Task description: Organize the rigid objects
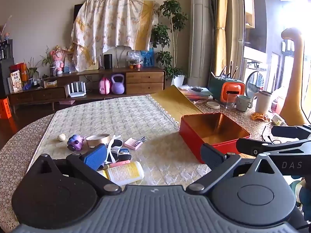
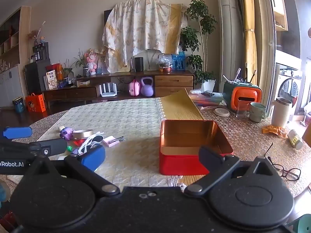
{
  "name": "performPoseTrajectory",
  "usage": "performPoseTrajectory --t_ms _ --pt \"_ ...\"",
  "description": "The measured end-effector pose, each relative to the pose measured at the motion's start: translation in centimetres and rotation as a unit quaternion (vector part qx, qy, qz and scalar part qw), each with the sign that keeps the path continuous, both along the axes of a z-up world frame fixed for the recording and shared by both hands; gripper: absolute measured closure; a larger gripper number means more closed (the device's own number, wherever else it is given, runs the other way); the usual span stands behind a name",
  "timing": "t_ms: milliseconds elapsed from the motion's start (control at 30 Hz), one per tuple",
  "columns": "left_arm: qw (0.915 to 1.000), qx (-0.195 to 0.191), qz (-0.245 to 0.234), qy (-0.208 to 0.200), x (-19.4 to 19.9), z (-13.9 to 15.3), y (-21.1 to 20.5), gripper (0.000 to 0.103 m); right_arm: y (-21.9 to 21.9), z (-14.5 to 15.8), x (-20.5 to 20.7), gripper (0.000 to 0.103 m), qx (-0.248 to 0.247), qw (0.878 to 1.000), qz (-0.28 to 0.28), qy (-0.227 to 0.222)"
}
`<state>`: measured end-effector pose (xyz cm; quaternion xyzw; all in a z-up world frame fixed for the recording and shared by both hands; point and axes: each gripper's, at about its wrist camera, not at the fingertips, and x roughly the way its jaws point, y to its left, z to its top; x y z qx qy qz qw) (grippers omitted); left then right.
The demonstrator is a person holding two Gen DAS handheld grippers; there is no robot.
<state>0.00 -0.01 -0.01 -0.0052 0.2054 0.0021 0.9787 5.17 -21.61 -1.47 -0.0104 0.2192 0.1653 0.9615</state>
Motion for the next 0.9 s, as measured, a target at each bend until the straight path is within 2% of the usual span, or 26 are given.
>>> performPoseTrajectory --t_ms 167,200,433,700,900 --pt "0.9999 -0.009 -0.003 0.006 -0.8 0.1 0.0 0.000 -0.1 0.2 0.0 0.000 0.006 1.000 0.002 -0.003" --pt "0.9997 -0.020 -0.004 0.014 -0.3 0.2 0.5 0.000 -0.1 0.2 -0.1 0.000 0.007 1.000 0.005 -0.004" --pt "0.9996 -0.017 0.000 0.024 -0.1 -0.2 0.2 0.000 0.5 -0.1 -0.1 0.000 0.003 1.000 0.015 -0.009" --pt "0.9985 -0.031 0.003 0.044 0.9 -0.2 0.7 0.000 0.4 -0.1 -0.2 0.000 0.003 1.000 0.014 -0.009" --pt "0.9986 -0.032 0.003 0.043 0.9 -0.2 0.8 0.000 0.6 -0.1 -0.2 0.000 0.001 1.000 0.018 -0.009"
